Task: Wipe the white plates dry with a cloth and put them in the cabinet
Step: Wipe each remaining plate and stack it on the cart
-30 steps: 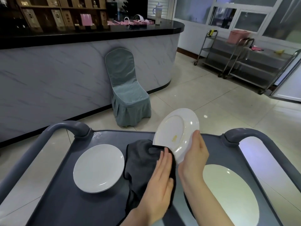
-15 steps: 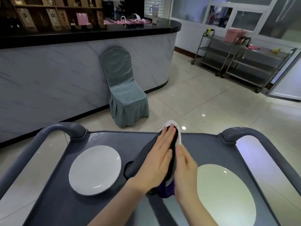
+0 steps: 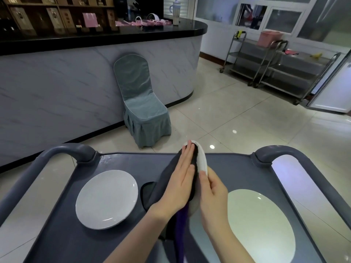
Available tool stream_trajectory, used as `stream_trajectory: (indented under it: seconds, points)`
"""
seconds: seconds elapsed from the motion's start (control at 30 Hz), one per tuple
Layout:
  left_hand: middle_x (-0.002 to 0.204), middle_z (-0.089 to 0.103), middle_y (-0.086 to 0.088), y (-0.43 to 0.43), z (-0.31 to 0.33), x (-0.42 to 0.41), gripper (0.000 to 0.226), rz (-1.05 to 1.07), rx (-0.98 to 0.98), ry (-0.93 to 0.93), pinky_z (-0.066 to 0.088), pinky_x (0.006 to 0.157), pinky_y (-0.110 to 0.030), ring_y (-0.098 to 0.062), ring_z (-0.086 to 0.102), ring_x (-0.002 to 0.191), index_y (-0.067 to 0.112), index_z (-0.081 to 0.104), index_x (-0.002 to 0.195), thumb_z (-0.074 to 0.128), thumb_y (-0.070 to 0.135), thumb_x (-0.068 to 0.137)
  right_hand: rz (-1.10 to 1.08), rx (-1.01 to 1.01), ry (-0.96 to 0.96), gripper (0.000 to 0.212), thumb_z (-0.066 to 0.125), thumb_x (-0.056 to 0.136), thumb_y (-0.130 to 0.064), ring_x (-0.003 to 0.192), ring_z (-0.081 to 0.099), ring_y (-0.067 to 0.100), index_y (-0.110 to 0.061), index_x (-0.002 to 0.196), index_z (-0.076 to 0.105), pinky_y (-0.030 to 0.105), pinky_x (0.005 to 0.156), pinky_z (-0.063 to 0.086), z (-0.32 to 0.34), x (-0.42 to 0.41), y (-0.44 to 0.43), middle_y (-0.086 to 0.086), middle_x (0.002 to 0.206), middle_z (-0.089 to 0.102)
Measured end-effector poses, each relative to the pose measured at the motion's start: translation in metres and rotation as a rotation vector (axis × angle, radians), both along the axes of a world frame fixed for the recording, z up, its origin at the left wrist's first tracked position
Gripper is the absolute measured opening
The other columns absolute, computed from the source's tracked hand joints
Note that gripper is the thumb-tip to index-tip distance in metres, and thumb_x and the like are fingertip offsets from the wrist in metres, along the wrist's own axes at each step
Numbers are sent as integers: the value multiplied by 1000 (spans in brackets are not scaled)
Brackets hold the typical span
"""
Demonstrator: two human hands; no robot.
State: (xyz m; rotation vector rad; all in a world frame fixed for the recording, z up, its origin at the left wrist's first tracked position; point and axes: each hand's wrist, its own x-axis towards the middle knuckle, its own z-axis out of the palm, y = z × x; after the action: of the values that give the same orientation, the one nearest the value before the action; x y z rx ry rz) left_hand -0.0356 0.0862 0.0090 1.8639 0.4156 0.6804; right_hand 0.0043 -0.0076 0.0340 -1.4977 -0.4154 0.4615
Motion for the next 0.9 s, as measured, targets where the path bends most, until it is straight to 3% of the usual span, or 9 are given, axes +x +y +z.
stream_trajectory:
  seconds: [0.13,0.2,0.3,0.37,0.43,0.57,0.7,0.8,0.9]
  points:
    - [156,9,26,-3,-24,-12,60,16,-128,111,8,118,-13,7,9,146,43,3,143,26,3,106,-41,-4,6,25,50,103,-17,93,66,22,-26,98,73,38,86,54,4,13,-5,-2,96,74]
    - [159,13,21,-11,-28,-19,59,18,-212,120,10,119,-14,15,14,142,47,11,141,26,2,106,-45,-2,-7,24,50,103,-18,96,67,20,-25,99,72,43,88,55,5,17,-5,-2,98,73]
    - [158,14,22,-32,-32,-23,52,56,-51,141,16,120,-19,12,14,143,43,16,145,32,12,106,-94,-17,-10,22,50,102,-18,88,64,16,-24,94,69,50,89,54,3,23,-1,5,93,71]
    - [159,10,22,-37,-26,-20,54,38,35,113,13,121,-19,10,8,146,39,12,148,34,12,106,-103,-29,-36,25,49,103,-17,87,65,21,-25,91,70,47,87,54,0,23,2,3,90,71]
    - [158,6,27,-30,-17,-14,56,-22,-20,95,7,121,-17,11,3,146,40,6,147,31,13,104,-97,-31,-41,27,48,104,-17,92,67,23,-27,92,71,41,83,54,-3,21,3,-2,91,73]
    - [162,4,23,-8,-10,-12,57,-22,2,67,6,123,-26,6,3,148,42,2,149,26,26,100,-58,-15,-41,28,50,103,-20,93,68,11,-36,97,72,33,82,54,1,13,-1,-10,96,74]
    - [159,2,24,1,-21,-19,57,60,-166,95,3,126,-36,5,1,149,28,1,154,28,10,107,-23,48,-110,27,51,104,-19,92,67,18,-33,96,72,36,84,54,13,12,-3,-5,96,74]
    - [153,6,32,-20,-20,-24,62,-15,-245,77,7,122,-18,15,5,144,40,6,146,29,0,105,-66,47,-164,28,50,104,-17,80,60,11,-28,87,69,32,77,50,19,18,2,-7,84,69]
    - [155,14,28,-39,-12,-24,60,-93,-376,-9,19,108,-2,20,15,139,40,16,145,27,-4,105,-73,-20,-223,26,49,103,-14,73,57,5,-27,89,67,28,71,47,13,18,4,-13,77,66]
